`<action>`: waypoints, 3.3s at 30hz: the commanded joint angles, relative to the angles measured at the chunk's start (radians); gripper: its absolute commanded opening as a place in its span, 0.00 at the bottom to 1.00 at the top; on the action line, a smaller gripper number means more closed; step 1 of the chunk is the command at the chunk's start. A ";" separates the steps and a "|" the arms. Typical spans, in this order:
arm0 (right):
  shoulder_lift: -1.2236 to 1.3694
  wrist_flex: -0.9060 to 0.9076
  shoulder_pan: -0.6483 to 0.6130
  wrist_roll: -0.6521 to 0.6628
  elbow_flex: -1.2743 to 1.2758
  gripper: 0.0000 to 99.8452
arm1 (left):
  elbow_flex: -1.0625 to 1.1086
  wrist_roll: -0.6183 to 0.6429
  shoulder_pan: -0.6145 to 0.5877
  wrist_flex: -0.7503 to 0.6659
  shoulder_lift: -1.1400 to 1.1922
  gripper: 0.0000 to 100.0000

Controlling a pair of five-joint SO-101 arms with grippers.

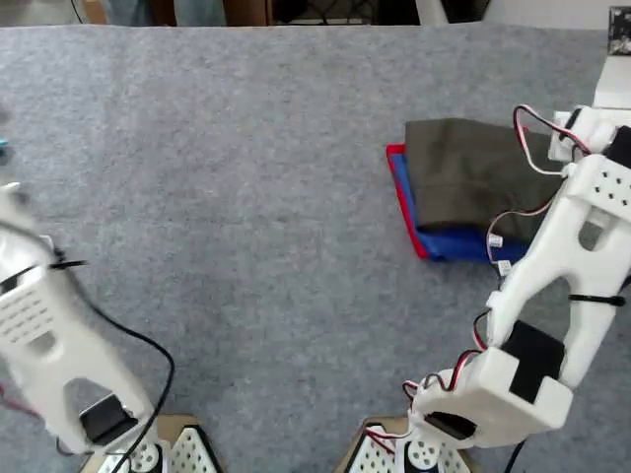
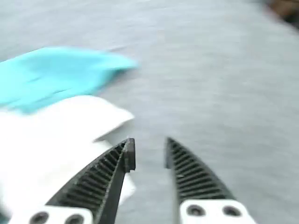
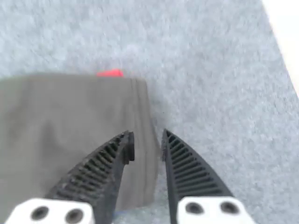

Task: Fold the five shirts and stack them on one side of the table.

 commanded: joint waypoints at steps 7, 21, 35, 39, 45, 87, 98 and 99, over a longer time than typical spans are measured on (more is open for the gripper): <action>-0.085 0.114 -0.199 -0.005 -0.041 0.11 | 0.225 -0.120 -0.435 -0.069 0.028 0.25; -0.085 0.183 -0.342 -0.003 -0.039 0.11 | 0.223 -0.117 -0.605 -0.356 0.324 0.14; -0.093 0.193 -0.410 -0.006 0.117 0.11 | -0.283 0.003 -0.584 -0.008 0.164 0.03; -0.093 0.213 -0.431 -0.005 0.130 0.11 | -0.286 0.006 -0.536 -0.002 -0.012 0.03; -0.093 0.262 -0.454 -0.003 0.131 0.11 | -0.283 0.049 -0.409 -0.002 -0.253 0.03; -0.084 0.299 -0.565 -0.041 0.125 0.11 | 1.239 -0.026 0.834 0.002 -0.991 0.30; 0.084 0.342 -1.108 -0.305 0.105 0.31 | 1.563 -0.034 -0.061 -0.296 -0.899 0.30; 0.114 0.341 -1.131 -0.319 0.093 0.34 | 1.612 -0.034 -0.111 -0.376 -0.876 0.30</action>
